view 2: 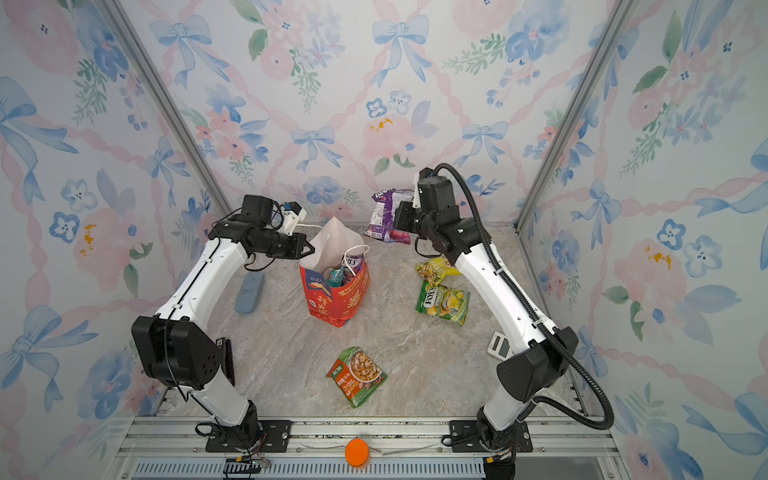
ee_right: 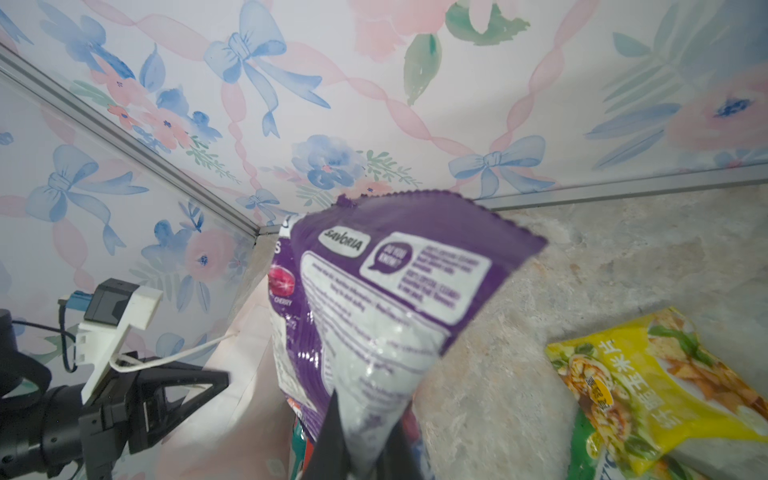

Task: Place the snacks into the paper bag
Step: 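Raise the purple packet with the right gripper and carry it over the bag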

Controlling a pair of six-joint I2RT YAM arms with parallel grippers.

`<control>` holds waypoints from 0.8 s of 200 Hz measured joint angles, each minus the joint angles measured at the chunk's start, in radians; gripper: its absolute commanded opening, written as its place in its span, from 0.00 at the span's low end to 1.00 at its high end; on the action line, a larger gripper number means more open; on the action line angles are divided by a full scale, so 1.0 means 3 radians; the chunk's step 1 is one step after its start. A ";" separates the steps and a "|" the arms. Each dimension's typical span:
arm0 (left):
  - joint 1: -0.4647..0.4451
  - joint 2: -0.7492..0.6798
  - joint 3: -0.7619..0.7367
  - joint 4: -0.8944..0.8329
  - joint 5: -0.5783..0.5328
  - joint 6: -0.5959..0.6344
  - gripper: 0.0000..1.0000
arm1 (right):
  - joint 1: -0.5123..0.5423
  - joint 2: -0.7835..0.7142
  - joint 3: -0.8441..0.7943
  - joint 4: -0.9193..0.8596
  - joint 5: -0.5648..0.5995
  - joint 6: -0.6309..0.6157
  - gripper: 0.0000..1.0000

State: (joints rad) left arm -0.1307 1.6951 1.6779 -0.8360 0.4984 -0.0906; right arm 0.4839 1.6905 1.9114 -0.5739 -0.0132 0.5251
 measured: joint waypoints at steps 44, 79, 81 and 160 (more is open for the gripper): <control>0.0000 0.0000 0.0000 0.0000 0.0000 0.0000 0.00 | 0.0052 0.0375 0.0605 -0.0078 0.0006 -0.0074 0.00; 0.0000 0.0000 0.0000 0.0000 0.0000 0.0000 0.00 | 0.0203 0.0584 0.0950 -0.0144 0.0031 -0.0126 0.00; 0.0000 0.0000 0.0000 0.0000 0.0000 0.0000 0.00 | 0.0211 0.0590 0.0960 -0.0145 0.0029 -0.0128 0.00; 0.0000 0.0000 -0.0001 0.0000 0.0001 0.0000 0.00 | 0.0647 0.1002 0.1352 -0.0267 0.0024 -0.0159 0.00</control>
State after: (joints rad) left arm -0.1307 1.6951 1.6775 -0.8360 0.4988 -0.0906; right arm 0.6781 1.9911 2.3169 -0.6540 -0.0059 0.4774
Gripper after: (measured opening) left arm 0.048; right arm 0.099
